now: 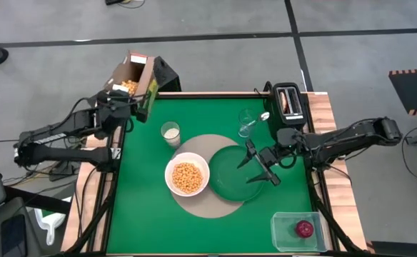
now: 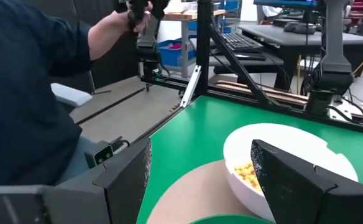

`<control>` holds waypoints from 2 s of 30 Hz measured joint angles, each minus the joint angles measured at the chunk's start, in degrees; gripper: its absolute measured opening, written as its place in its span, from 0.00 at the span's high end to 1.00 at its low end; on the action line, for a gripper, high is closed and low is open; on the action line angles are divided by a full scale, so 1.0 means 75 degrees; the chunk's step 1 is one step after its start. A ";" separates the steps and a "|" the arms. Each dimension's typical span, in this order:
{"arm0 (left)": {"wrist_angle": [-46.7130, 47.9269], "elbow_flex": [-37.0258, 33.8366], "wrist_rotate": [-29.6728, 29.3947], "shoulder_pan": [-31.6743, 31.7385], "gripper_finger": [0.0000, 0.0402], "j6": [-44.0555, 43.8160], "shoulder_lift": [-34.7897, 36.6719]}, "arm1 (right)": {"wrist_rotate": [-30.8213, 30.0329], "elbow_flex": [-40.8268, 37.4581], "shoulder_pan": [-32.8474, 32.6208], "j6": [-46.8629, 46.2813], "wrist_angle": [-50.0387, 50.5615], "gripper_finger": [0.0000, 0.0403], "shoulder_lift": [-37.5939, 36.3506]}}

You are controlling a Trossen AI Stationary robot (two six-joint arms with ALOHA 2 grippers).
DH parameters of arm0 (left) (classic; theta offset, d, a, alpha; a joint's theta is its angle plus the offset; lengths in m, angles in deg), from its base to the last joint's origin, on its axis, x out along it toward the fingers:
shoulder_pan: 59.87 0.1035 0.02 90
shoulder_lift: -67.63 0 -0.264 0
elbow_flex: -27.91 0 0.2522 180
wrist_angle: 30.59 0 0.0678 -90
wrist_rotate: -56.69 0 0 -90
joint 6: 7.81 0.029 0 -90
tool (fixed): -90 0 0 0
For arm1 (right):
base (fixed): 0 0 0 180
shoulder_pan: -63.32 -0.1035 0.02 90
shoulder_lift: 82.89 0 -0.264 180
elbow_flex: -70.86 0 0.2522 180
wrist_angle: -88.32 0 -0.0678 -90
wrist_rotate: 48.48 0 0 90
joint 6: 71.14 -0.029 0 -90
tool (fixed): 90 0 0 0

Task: Arrange a breakfast setting
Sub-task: Pour the cereal from the cereal box into the bowl

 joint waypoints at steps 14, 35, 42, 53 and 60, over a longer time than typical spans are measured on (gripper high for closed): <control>-0.0376 -0.0590 0.1023 0.1754 0.77 0.0291 -0.0714 | 0.0023 0.0000 -0.0027 0.0114 0.0310 0.24 0.0003; -0.2274 -0.2515 0.1892 0.2379 0.76 0.0226 -0.0644 | 0.0013 0.0000 -0.0058 0.0187 0.0379 0.24 0.0003; -0.2354 -0.2518 0.1931 0.2373 0.64 0.0265 -0.0647 | -0.0090 0.0000 -0.0058 0.0192 0.0382 0.24 0.0003; -0.1947 -0.2521 0.2216 0.2364 0.39 -0.0039 -0.0464 | -0.0119 0.0000 -0.0055 0.0192 0.0379 0.24 0.0003; -0.1556 -0.2315 0.2885 0.2359 0.37 -0.0084 0.0161 | -0.0119 0.0000 -0.0052 0.0195 0.0326 0.24 0.0003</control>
